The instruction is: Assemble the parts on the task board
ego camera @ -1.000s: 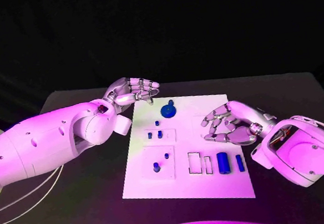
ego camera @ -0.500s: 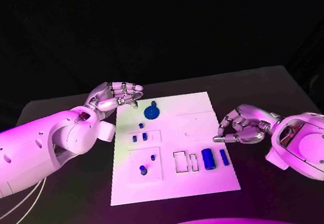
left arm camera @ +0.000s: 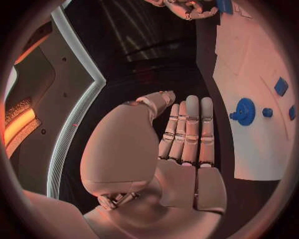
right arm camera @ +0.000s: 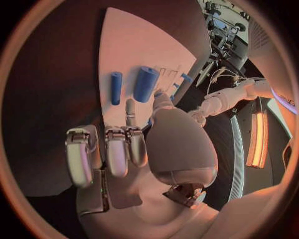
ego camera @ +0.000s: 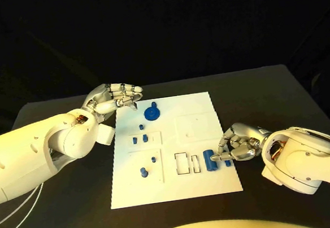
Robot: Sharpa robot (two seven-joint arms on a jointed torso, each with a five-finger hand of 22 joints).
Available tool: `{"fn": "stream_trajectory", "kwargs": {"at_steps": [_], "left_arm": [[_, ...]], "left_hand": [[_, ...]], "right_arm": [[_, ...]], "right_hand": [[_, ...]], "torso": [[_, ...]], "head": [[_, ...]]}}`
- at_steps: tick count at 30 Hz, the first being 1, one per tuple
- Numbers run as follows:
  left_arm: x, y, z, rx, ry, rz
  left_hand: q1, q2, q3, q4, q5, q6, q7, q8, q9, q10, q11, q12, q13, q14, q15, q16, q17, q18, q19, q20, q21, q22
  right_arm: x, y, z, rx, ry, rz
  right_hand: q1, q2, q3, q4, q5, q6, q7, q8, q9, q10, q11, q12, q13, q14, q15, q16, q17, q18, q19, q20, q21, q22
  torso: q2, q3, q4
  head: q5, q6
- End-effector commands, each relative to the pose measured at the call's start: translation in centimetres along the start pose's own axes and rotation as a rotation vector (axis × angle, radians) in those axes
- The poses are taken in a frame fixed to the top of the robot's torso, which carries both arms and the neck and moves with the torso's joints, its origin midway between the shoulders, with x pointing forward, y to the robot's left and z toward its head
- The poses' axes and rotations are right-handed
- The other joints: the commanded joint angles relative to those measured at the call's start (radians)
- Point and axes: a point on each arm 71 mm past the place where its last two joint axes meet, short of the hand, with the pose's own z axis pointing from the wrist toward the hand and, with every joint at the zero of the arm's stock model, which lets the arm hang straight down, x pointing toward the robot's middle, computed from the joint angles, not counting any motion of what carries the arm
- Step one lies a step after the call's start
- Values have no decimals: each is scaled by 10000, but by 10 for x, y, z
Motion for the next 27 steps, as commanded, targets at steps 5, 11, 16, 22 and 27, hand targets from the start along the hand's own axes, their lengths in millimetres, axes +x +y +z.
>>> {"fn": "stream_trajectory", "kwargs": {"at_steps": [5, 11, 16, 22, 27], "left_arm": [[1, -1, -1, 75, 154, -138], [1, -1, -2, 63, 142, -138], [0, -1, -2, 46, 127, -134], [-1, -1, -3, 17, 131, -136], [-1, -1, -3, 5, 128, -135]], "left_hand": [[-58, 77, -59, 4, 12, -24, -16, 65, -14, -64, 9, 50, -19, 15, 16, -43, -9, 121, -14, 79, -50, -10], [-58, 77, -59, 4, 12, -24, -16, 65, -14, -64, 9, 50, -19, 15, 16, -43, -9, 121, -14, 79, -50, -10], [-58, 77, -59, 4, 12, -24, -16, 65, -14, -64, 9, 50, -19, 15, 16, -43, -9, 121, -14, 79, -50, -10], [-75, 88, -61, 18, 15, -25, -16, 72, -15, -67, 9, 56, -25, 15, 18, -43, -9, 120, -16, 81, -61, -14], [-72, 89, -60, 15, 17, -25, -17, 74, -16, -68, 8, 56, -27, 14, 17, -43, -10, 121, -16, 81, -62, -15]], "right_arm": [[13, 3, 6, 369, 244, -576], [19, 6, 11, 435, 312, -754], [23, 8, 15, 514, 513, -960], [30, 10, 16, 600, 741, -1149], [29, 11, 15, 695, 473, -748]], "right_hand": [[-828, 93, -250, 16, 129, 41, -48, 147, 80, 1032, -22, 286, 2564, 1050, -43, 94, 2578, -138, 1059, -66, 34, 2635], [-863, 58, -267, 11, 110, 61, -57, 162, 90, 1037, -29, 293, 2571, 1051, -47, 95, 2583, -138, 1059, -70, 34, 2635], [-895, 18, -284, 14, 67, 98, -70, 188, 104, 1030, -39, 283, 2562, 1048, -54, 91, 2568, -138, 1059, -75, 34, 2635], [-411, 156, -21, -21, 114, 320, -181, 355, 187, 1029, -135, 279, 2562, 1052, -134, 98, 2591, -138, 1059, -136, 34, 2635], [509, 158, 775, -47, 588, 410, -260, 361, 147, 1023, -214, 264, 2553, 1060, -206, 110, 2628, -138, 1059, -205, 34, 2635]], "torso": [[15, -4, -15], [9, -1, -4], [13, -4, -20], [4, -4, -11], [-2, -14, -14]], "head": [[21, -34], [34, -49], [42, -73], [66, -91], [99, -63]]}}
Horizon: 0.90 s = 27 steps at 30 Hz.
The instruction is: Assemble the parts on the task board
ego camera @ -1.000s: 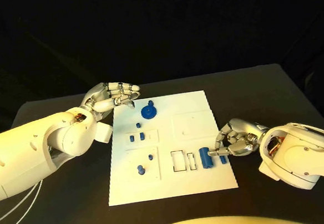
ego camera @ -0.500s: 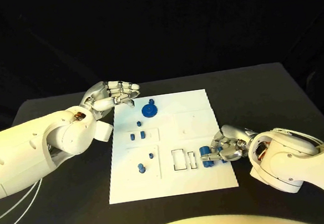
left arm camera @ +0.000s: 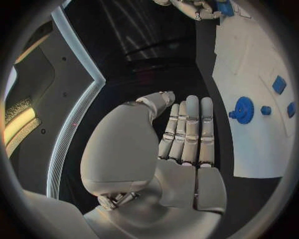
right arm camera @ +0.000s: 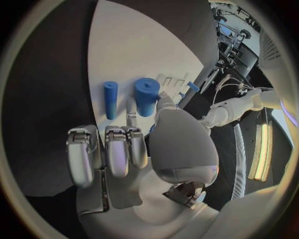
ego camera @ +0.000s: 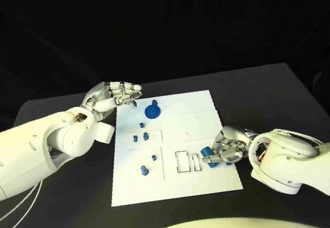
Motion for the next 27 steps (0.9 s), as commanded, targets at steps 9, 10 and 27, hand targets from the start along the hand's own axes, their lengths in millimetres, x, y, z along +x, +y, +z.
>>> {"fn": "stream_trajectory", "kwargs": {"at_steps": [9, 10, 27], "left_arm": [[2, -1, 0, 27, 138, -113], [2, -1, 0, 26, 133, -111], [4, -1, 2, 23, 174, -122]], "left_hand": [[12, 45, -44, -7, 26, -23, -23, 45, -18, -71, 3, 62, -16, 8, 10, -47, -13, 124, -16, 78, -66, -14], [12, 45, -44, -7, 26, -23, -23, 45, -18, -71, 3, 62, -16, 8, 10, -47, -13, 124, -16, 78, -66, -14], [15, 52, -39, -9, 28, -19, -22, 54, -19, -75, 4, 66, -23, 2, 10, -52, -15, 124, -16, 78, -68, -13]], "right_arm": [[-3, 3, -8, 344, -147, 1415], [-5, 5, -9, 301, -170, 1563], [2, 41, -2, -192, 1059, 2170]], "right_hand": [[679, 36, 1216, -19, 936, 198, -82, -66, -183, 1013, -151, 4, 2566, 1050, -123, 71, 2631, -140, 1034, -108, 42, 2628], [635, 41, 1255, -15, 961, 216, -86, -64, -187, 1016, -153, 10, 2572, 1050, -125, 71, 2631, -140, 1034, -109, 42, 2628], [-316, -27, 1728, -9, 694, 455, -151, 29, -202, 1056, -211, 79, 2626, 1050, -171, 71, 2631, -140, 1034, -153, 42, 2628]], "torso": [[-18, -10, -8], [-14, -9, -10], [0, -12, 17]], "head": [[95, 84], [100, 87], [168, 88]]}}
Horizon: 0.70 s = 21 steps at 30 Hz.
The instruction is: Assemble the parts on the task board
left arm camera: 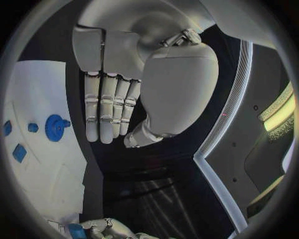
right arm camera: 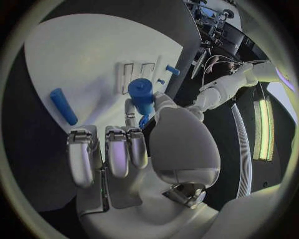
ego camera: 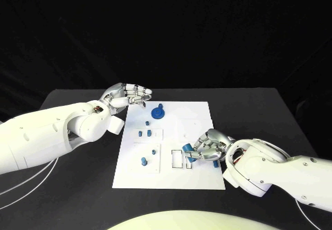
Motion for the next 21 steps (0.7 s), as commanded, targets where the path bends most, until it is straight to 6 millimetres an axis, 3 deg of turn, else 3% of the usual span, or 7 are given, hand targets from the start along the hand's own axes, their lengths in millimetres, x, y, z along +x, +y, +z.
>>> {"fn": "stream_trajectory", "kwargs": {"at_steps": [1, 5, 21], "left_arm": [[3, -1, 1, 50, 162, -112], [3, -1, 1, 45, 176, -117], [3, -1, 0, 22, 176, -117]], "left_hand": [[14, 52, -39, -9, 28, -19, -21, 54, -11, -75, 4, 66, -8, 2, 10, -52, -15, 124, -16, 78, -68, -13], [14, 52, -39, -9, 28, -19, -21, 54, -11, -75, 4, 66, -8, 2, 10, -52, -15, 124, -16, 78, -68, -13], [3, 56, -40, -2, 29, -17, -19, 60, -12, -80, 7, 68, -14, -1, 13, -54, -16, 122, -17, 79, -72, -13]], "right_arm": [[12, 0, 4, 121, 759, 172], [23, 2, 9, 235, 1019, 225], [29, 7, 21, 209, 687, 63]], "right_hand": [[-270, -36, 113, -59, -121, 291, -259, 151, 27, 1055, -65, 35, 2629, 1025, -51, 32, 2634, -140, 1046, -71, 43, 2631], [-756, -29, 163, -55, -62, 304, -252, 181, 34, 1055, -57, 35, 2629, 1025, -43, 32, 2634, -140, 1046, -63, 43, 2631], [-1120, -68, 183, -56, -268, 343, -273, 254, 60, 1055, -70, 35, 2629, 1025, -53, 32, 2634, -140, 1046, -66, 43, 2631]], "torso": [[5, 3, 13], [7, 6, 1], [11, 8, 0]], "head": [[24, -27], [54, -36], [125, -43]]}}
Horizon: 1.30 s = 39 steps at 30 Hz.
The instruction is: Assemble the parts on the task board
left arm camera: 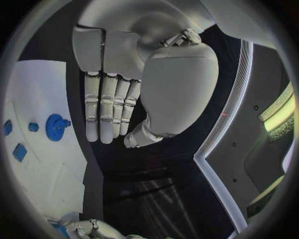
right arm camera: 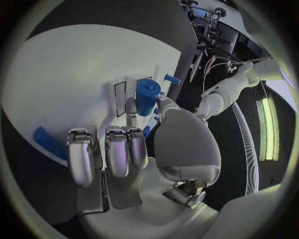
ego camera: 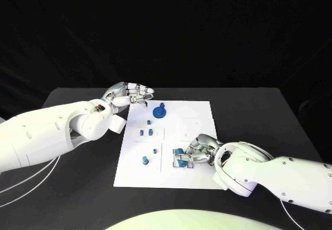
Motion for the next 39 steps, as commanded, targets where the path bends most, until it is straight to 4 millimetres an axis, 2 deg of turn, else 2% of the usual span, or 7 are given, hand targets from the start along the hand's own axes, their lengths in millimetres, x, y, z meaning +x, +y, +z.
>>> {"fn": "stream_trajectory", "kwargs": {"at_steps": [1, 9, 11, 26, 29, 32, 39], "left_arm": [[2, -1, 0, 44, 151, -105], [2, -1, 0, 37, 142, -103], [1, -1, 0, 34, 135, -101], [0, -1, -2, 15, 103, -91], [0, -1, -2, 14, 101, -90], [0, -1, -2, 13, 85, -86], [-1, -1, -3, 16, 69, -81]], "left_hand": [[3, 56, -40, -2, 29, -18, -19, 60, -13, -80, 7, 68, -15, -1, 13, -54, -17, 122, -17, 79, -33, -13], [-13, 64, -40, 9, 30, -19, -17, 67, -15, -84, 9, 73, -23, -4, 17, -56, -18, 120, -20, 81, -40, -14], [-13, 64, -40, 9, 30, -19, -17, 67, -15, -84, 9, 73, -23, -4, 17, -56, -18, 120, -20, 81, -40, -14], [-22, 82, -34, 20, 33, -20, -17, 72, -17, -83, 9, 78, -28, -5, 18, -56, -18, 120, -21, 83, -45, -15], [-22, 83, -33, 20, 33, -20, -17, 73, -17, -83, 9, 79, -28, -5, 18, -56, -18, 120, -21, 83, -46, -15], [-23, 87, -31, 21, 34, -21, -17, 75, -18, -84, 9, 81, -31, -7, 18, -57, -19, 120, -22, 83, -49, -15], [-23, 87, -31, 21, 34, -21, -17, 75, -18, -84, 9, 81, -31, -7, 18, -57, -19, 120, -22, 83, -49, -15]], "right_arm": [[1, -2, 2, 45, -115, -167], [1, 0, 6, 28, -160, -441], [1, 0, 7, 27, -200, -506], [2, 2, 4, -332, -314, -918], [1, 2, 0, -689, -310, -902], [0, 3, -4, -1202, -239, -805], [-1, 1, -13, -2120, 65, -936]], "right_hand": [[-150, 36, 37, 15, -68, 66, -104, -7, 8, 1054, -73, 36, 2630, 1024, -54, 32, 2627, -141, 1046, -68, 43, 2634], [-568, -52, -181, 26, -922, 37, -110, 114, 57, 1054, -77, 36, 2630, 1024, -61, 32, 2627, -141, 1046, -74, 43, 2634], [-797, -7, -413, 13, -613, 5, -105, 157, 82, 1054, -75, 36, 2630, 1024, -58, 32, 2627, -141, 1046, -73, 43, 2634], [-1406, 192, -2149, 44, -1616, -126, -90, 374, 173, 1035, -58, -8, 2605, 1024, -42, 32, 2627, -141, 1046, -55, 43, 2634], [-1026, 363, -2111, 18, -1355, -151, -92, 402, 176, 1039, -59, 1, 2611, 1024, -44, 32, 2627, -141, 1046, -54, 43, 2634], [304, 493, -1835, -21, -1041, -232, -108, 409, 142, 1034, -55, -11, 2605, 1024, -30, 32, 2627, -141, 1046, -86, 43, 2634], [1531, -58, -1241, -43, -1476, -228, -88, 366, 26, 1049, -60, 25, 2624, 1024, -45, 32, 2627, -141, 1046, -58, 43, 2634]], "torso": [[1, 2, -4], [2, 2, -3], [2, -2, -7], [-3, 5, -10], [1, 6, -10], [-4, 9, -10], [-2, 11, -24]], "head": [[39, 1], [75, -1], [77, 8], [87, 32], [97, 35], [109, 30], [140, 11]]}}
